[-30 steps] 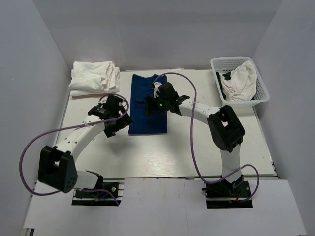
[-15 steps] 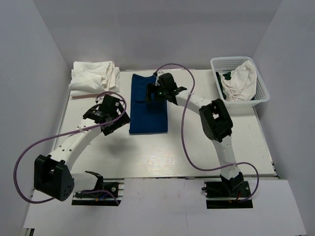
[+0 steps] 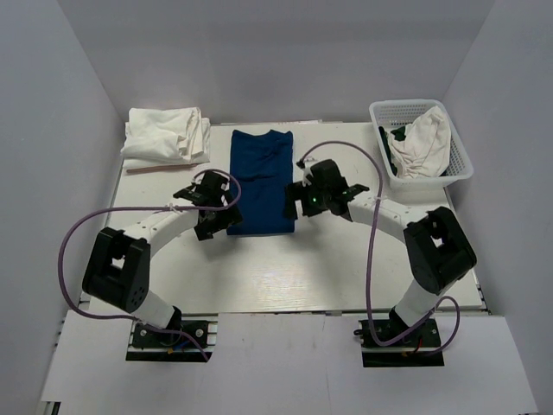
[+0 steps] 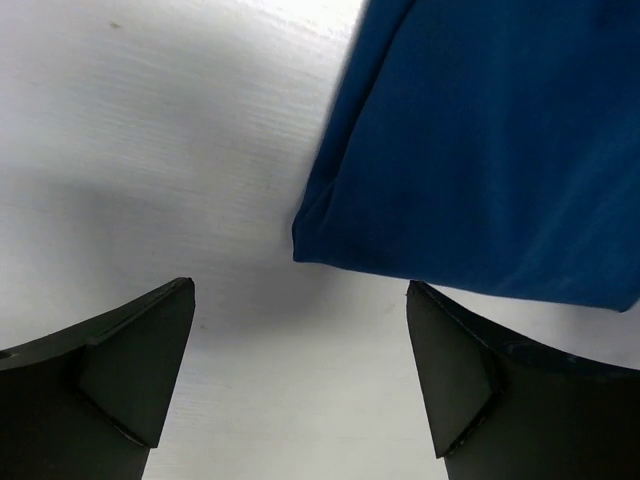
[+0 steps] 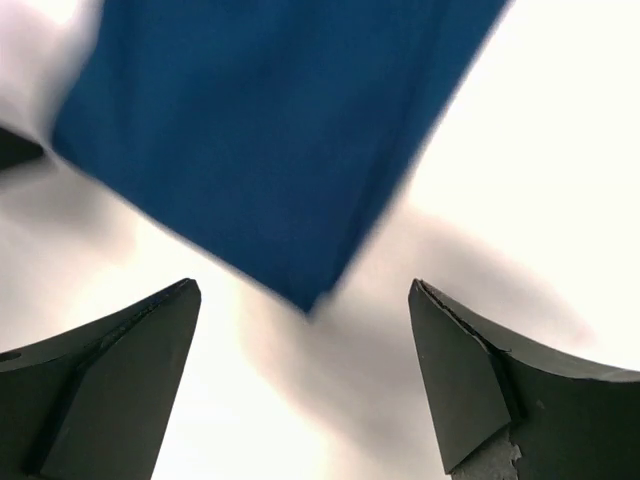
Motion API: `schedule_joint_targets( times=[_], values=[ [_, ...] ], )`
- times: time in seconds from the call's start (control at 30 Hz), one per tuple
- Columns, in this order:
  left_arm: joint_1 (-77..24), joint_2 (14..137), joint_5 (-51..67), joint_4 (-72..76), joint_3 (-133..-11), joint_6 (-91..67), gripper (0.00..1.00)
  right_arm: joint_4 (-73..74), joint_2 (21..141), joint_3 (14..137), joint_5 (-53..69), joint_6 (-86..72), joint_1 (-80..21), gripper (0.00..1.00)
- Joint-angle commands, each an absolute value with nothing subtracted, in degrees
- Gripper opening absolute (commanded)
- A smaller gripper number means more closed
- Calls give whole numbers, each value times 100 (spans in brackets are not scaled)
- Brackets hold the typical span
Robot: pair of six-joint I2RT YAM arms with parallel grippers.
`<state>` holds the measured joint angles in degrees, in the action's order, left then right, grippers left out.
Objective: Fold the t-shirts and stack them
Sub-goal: Fold the folded rectangular tshirt in 1/3 of the way, then grab one side of the 2/3 rectangular tshirt with both arms
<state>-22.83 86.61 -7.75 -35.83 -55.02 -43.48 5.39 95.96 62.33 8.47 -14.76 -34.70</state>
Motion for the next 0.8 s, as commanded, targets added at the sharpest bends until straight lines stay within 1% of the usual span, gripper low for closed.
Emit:
schedule_joint_targets(
  times=[0.0,0.1,0.13,0.23,0.27,0.43,0.67,0.77],
  values=[
    [-2312,8657,-405,-2981,-5265,-4263,95,756,9615,5810,1203,-1187,-3516,90],
    [-2312,8657,-229,-2673,-5125,-4210,87,791,9729,5766,1283,-1151,-3516,90],
    [-2312,8727,-229,-2672,-5054,-4210,80,808,9799,5766,1327,-1125,-3507,90],
    [-2312,8780,-229,-2672,-4896,-4341,66,888,9966,5897,1502,-1073,-3516,90],
    [-2312,8780,-307,-2672,-4730,-4403,63,888,10002,5906,1555,-1046,-3524,90],
    [-2232,8728,-308,-2189,-4360,-4403,63,1099,10256,6020,1512,-703,-3603,90],
    [-2232,8895,-88,-2057,-4518,-4456,61,1142,10485,6135,1468,-712,-3700,90],
    [-2232,8597,62,-2057,-4386,-4403,61,1230,10538,6223,1433,-712,-3718,89]
  ],
)
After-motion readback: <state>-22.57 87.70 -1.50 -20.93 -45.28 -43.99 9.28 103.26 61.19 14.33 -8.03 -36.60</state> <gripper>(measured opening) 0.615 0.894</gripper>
